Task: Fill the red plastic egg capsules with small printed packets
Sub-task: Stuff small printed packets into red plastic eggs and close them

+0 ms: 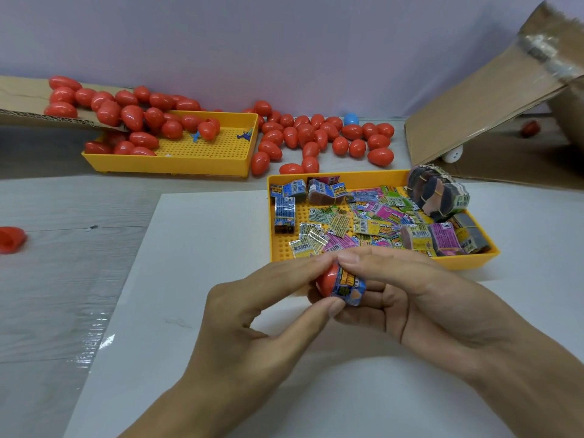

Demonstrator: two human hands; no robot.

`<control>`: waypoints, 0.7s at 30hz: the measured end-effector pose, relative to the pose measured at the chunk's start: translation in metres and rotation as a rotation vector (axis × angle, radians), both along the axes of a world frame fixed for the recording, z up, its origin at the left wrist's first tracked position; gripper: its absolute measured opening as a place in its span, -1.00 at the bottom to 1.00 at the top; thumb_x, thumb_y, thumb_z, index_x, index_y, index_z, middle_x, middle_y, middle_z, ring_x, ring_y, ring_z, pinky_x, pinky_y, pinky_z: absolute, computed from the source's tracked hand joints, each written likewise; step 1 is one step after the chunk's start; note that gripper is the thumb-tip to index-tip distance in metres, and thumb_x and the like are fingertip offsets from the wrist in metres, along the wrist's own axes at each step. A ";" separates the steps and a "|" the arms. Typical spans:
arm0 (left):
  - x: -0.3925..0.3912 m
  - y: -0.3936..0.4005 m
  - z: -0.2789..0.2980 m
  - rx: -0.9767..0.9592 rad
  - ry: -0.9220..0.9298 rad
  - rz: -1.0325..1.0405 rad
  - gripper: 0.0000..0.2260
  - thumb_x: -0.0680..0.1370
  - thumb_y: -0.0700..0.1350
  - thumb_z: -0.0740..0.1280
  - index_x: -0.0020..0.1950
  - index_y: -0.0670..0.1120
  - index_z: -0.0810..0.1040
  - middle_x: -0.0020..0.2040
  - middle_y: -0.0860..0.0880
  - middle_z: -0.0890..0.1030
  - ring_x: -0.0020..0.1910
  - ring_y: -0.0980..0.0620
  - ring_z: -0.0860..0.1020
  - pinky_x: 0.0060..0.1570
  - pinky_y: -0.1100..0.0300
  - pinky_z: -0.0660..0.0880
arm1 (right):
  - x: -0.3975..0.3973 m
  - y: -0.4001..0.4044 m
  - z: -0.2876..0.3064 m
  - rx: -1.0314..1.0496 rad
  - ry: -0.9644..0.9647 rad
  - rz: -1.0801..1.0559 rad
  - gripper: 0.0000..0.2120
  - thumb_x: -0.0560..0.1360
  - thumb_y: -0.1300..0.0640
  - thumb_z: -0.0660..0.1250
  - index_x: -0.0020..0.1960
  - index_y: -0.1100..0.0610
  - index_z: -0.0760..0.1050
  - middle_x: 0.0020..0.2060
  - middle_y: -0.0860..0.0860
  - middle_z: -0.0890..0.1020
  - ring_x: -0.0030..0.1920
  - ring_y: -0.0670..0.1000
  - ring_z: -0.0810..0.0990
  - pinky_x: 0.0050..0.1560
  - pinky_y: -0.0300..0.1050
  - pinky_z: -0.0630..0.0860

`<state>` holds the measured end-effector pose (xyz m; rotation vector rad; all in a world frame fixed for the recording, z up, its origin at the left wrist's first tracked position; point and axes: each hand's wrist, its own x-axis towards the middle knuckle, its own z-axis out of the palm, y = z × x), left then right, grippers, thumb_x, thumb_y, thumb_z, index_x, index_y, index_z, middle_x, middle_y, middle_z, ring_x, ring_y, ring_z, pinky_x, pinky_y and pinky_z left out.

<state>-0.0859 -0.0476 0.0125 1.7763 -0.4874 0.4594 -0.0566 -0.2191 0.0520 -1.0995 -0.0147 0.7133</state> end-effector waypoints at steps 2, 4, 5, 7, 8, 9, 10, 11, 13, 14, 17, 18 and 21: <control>0.002 0.001 -0.003 -0.053 0.027 0.000 -0.67 0.46 -0.11 0.46 0.23 -0.03 0.65 0.12 0.12 0.69 0.11 0.07 0.66 0.13 0.22 0.56 | 0.007 -0.012 0.000 -0.085 0.001 -0.052 -0.69 0.35 0.04 0.51 0.02 0.20 0.68 -0.02 0.29 0.69 -0.08 0.13 0.70 -0.17 -0.09 0.65; 0.004 0.002 -0.005 -0.150 0.053 0.008 -0.62 0.44 -0.14 0.47 0.25 0.01 0.62 0.10 0.06 0.69 0.08 -0.02 0.67 0.12 0.12 0.58 | 0.005 -0.010 -0.003 -0.087 -0.046 -0.040 -0.70 0.34 0.01 0.54 -0.02 0.16 0.68 -0.04 0.28 0.70 -0.08 0.15 0.72 -0.21 -0.08 0.65; 0.005 0.003 -0.003 -0.202 0.070 -0.007 -0.61 0.43 -0.16 0.47 0.26 0.01 0.60 0.10 0.01 0.68 0.08 -0.07 0.67 0.11 0.10 0.58 | 0.004 -0.007 -0.003 -0.091 -0.064 -0.044 -0.72 0.33 0.00 0.54 -0.05 0.15 0.69 -0.05 0.26 0.70 -0.08 0.16 0.72 -0.24 -0.09 0.65; 0.007 0.004 -0.002 -0.268 0.097 -0.061 -0.58 0.43 -0.20 0.46 0.28 -0.01 0.58 0.11 -0.09 0.65 0.08 -0.15 0.65 0.07 0.10 0.59 | 0.005 -0.011 0.001 -0.134 -0.107 -0.083 -0.76 0.32 0.04 0.53 -0.09 0.16 0.69 -0.08 0.24 0.71 -0.12 0.15 0.72 -0.32 -0.13 0.62; 0.007 0.004 -0.001 -0.274 0.098 -0.081 -0.58 0.43 -0.22 0.45 0.29 -0.04 0.58 0.11 -0.11 0.63 0.09 -0.17 0.64 0.06 0.11 0.59 | 0.004 -0.010 0.001 -0.146 -0.114 -0.095 -0.78 0.31 0.09 0.56 -0.10 0.17 0.69 -0.11 0.24 0.71 -0.16 0.14 0.72 -0.35 -0.15 0.61; 0.007 0.004 -0.001 -0.268 0.097 -0.089 -0.59 0.43 -0.23 0.45 0.28 -0.06 0.59 0.11 -0.10 0.61 0.10 -0.18 0.63 0.04 0.12 0.59 | 0.003 -0.009 0.001 -0.166 -0.139 -0.106 -0.79 0.29 0.11 0.57 -0.12 0.18 0.69 -0.14 0.24 0.71 -0.19 0.13 0.72 -0.37 -0.15 0.60; 0.007 0.004 -0.001 -0.262 0.090 -0.091 -0.61 0.43 -0.23 0.45 0.26 -0.08 0.60 0.10 -0.10 0.60 0.10 -0.17 0.63 0.03 0.13 0.60 | 0.002 -0.008 0.001 -0.182 -0.155 -0.115 -0.78 0.26 0.09 0.54 -0.14 0.17 0.70 -0.16 0.23 0.71 -0.21 0.13 0.72 -0.38 -0.16 0.60; 0.007 0.004 -0.001 -0.258 0.087 -0.086 -0.64 0.43 -0.23 0.45 0.23 -0.09 0.61 0.09 -0.09 0.60 0.10 -0.16 0.62 0.03 0.14 0.60 | 0.002 -0.007 0.000 -0.196 -0.169 -0.125 -0.77 0.24 0.07 0.51 -0.17 0.17 0.70 -0.18 0.23 0.71 -0.22 0.13 0.72 -0.39 -0.16 0.60; 0.007 0.004 -0.001 -0.254 0.086 -0.075 -0.68 0.43 -0.23 0.46 0.18 -0.12 0.63 0.08 -0.11 0.59 0.10 -0.15 0.62 0.01 0.15 0.61 | 0.000 -0.006 0.001 -0.182 -0.170 -0.141 -0.77 0.22 0.07 0.50 -0.19 0.19 0.70 -0.19 0.24 0.71 -0.23 0.13 0.72 -0.41 -0.15 0.60; 0.007 0.004 -0.002 -0.255 0.084 -0.074 -0.69 0.43 -0.23 0.46 0.17 -0.12 0.63 0.08 -0.11 0.59 0.10 -0.15 0.62 0.01 0.15 0.61 | 0.000 -0.006 0.001 -0.171 -0.158 -0.138 -0.77 0.23 0.08 0.51 -0.19 0.20 0.69 -0.19 0.24 0.71 -0.23 0.13 0.72 -0.41 -0.15 0.59; 0.009 0.004 -0.002 -0.251 0.086 -0.080 -0.70 0.43 -0.22 0.46 0.16 -0.10 0.63 0.07 -0.07 0.60 0.09 -0.14 0.62 -0.01 0.17 0.60 | 0.001 -0.006 0.001 -0.164 -0.134 -0.114 -0.79 0.33 0.05 0.55 -0.16 0.19 0.69 -0.17 0.23 0.71 -0.21 0.12 0.72 -0.40 -0.15 0.60; 0.009 0.004 -0.002 -0.242 0.084 -0.083 -0.69 0.43 -0.22 0.46 0.16 -0.10 0.63 0.07 -0.06 0.61 0.09 -0.14 0.62 -0.01 0.17 0.60 | 0.001 -0.006 0.002 -0.159 -0.127 -0.105 -0.77 0.34 0.00 0.53 -0.16 0.17 0.70 -0.18 0.22 0.71 -0.20 0.12 0.72 -0.40 -0.15 0.60; 0.008 0.005 -0.002 -0.205 0.096 -0.098 -0.63 0.44 -0.22 0.47 0.24 -0.06 0.59 0.11 -0.05 0.63 0.12 -0.15 0.62 0.03 0.15 0.59 | 0.000 -0.003 0.001 -0.190 -0.154 -0.118 -0.75 0.31 -0.02 0.53 -0.17 0.16 0.68 -0.22 0.20 0.71 -0.24 0.13 0.72 -0.43 -0.15 0.59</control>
